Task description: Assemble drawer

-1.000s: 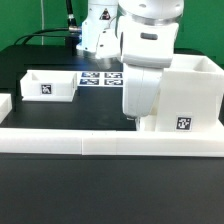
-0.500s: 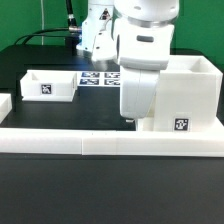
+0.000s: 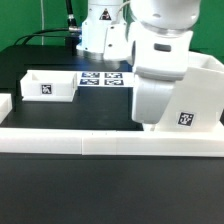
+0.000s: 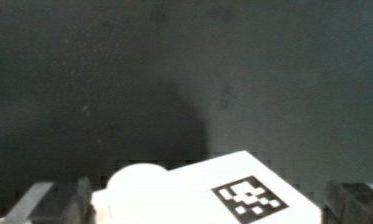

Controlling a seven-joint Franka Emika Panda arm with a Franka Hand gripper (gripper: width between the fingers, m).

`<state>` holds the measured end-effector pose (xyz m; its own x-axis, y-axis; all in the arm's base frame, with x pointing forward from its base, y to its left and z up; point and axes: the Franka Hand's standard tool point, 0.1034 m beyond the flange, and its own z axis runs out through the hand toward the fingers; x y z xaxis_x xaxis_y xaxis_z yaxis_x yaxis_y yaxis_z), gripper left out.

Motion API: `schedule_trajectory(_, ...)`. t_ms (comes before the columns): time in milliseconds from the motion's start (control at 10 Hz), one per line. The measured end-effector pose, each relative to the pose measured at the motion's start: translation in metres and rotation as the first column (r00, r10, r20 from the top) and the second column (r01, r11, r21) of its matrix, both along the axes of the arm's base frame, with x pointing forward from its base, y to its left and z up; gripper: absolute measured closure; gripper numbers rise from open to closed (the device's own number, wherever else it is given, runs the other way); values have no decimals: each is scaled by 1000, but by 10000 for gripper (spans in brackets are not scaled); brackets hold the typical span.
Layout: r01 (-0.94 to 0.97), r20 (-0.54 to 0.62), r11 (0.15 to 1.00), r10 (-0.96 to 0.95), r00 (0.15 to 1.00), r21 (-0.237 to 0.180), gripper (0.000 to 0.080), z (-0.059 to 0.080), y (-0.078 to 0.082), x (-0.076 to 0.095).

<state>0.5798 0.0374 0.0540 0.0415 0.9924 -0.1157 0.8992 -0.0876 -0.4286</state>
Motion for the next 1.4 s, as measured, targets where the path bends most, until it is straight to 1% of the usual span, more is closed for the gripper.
schedule_trajectory(100, -9, -18, 1000, 9, 1000, 2, 151, 2, -2, 1)
schedule_trajectory(200, -13, -15, 1000, 13, 1000, -4, 151, 3, -5, 2)
schedule_trajectory(300, -14, -4, 1000, 14, 1000, -5, 151, 3, -6, 2)
schedule_trajectory(400, -13, 32, 1000, 13, 999, -4, 151, -1, -12, 2)
schedule_trajectory(600, -47, 76, 999, 45, 996, 19, 151, -2, -42, -7)
schedule_trajectory(700, -46, 103, 999, 44, 994, 22, 151, 5, -52, -6)
schedule_trajectory(800, -40, 169, 999, 36, 985, 20, 151, 24, -59, -4)
schedule_trajectory(900, -33, 213, 999, 27, 977, 21, 151, 35, -62, -8)
schedule_trajectory(1000, -24, 253, 999, 17, 967, 22, 151, 45, -66, -19)
schedule_trajectory(1100, 2, 300, 999, -13, 954, 36, 151, 50, -65, -38)
schedule_trajectory(1200, 27, 315, 998, -41, 948, 48, 151, 45, -62, -64)
schedule_trajectory(1300, 40, 321, 997, -57, 945, 60, 151, 37, -60, -82)
schedule_trajectory(1400, 42, 323, 997, -62, 944, 68, 151, 27, -61, -93)
